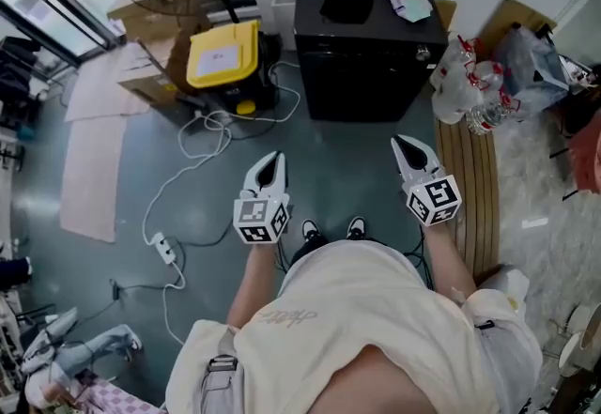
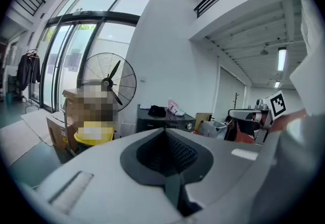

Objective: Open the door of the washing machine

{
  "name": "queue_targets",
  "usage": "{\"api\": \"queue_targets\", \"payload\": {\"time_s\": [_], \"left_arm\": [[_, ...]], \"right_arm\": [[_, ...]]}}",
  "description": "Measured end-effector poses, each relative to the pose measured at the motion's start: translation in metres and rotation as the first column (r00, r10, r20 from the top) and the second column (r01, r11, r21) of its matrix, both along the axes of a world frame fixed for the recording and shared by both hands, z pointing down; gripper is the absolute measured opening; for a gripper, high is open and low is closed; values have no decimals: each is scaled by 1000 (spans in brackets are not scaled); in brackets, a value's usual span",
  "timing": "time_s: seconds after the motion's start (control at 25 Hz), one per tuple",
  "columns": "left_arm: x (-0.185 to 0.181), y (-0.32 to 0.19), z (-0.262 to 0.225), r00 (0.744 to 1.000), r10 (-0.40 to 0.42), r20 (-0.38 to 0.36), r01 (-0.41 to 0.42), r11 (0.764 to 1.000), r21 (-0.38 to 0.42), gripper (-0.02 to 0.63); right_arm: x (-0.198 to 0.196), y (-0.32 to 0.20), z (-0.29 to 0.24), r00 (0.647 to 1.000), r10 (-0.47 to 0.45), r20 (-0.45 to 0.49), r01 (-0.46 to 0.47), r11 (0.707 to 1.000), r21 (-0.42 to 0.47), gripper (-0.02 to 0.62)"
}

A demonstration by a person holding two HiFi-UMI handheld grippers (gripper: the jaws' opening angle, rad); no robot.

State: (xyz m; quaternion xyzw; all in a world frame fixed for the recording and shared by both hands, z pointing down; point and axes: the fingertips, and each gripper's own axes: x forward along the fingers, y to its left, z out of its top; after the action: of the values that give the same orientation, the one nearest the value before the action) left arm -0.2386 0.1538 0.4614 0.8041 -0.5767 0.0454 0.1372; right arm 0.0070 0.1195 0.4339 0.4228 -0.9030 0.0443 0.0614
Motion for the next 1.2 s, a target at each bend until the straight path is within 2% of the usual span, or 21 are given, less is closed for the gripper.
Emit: {"api": "queue_targets", "payload": {"time_s": [0.12, 0.28, 0.44, 0.52, 0.64, 1.0, 1.2], "left_arm": [[-3, -5, -4, 1000, 0, 0, 0, 1000, 12, 17], [-18, -11, -16, 998, -60, -8, 60, 997, 48, 17], [-18, -12, -17, 999, -28, -20, 29, 999, 41, 17], [-22, -12, -15, 1000, -24, -19, 25, 999, 34, 17], [-30, -14, -10, 1000, -22, -17, 22, 1000, 21, 17], [-66, -32, -21, 1000, -1, -15, 1, 999, 37, 17], [-94, -33, 6, 1000, -5, -6, 5, 1000, 1, 17]], "right_arm": [[-1, -1, -4, 1000, 20, 7, -21, 1000, 15, 2], [-7, 1, -3, 1000, 7, -4, -7, 1000, 15, 2], [-15, 1, -3, 1000, -15, 7, 15, 1000, -2, 8], [-24, 0, -1, 999, -32, 0, 32, 999, -6, 152], [-33, -5, 1, 999, -29, -15, 29, 1000, -5, 103], [-62, -24, 8, 1000, 15, -2, -15, 1000, -28, 110], [-79, -32, 22, 997, 40, -71, -41, 999, -14, 115]]}}
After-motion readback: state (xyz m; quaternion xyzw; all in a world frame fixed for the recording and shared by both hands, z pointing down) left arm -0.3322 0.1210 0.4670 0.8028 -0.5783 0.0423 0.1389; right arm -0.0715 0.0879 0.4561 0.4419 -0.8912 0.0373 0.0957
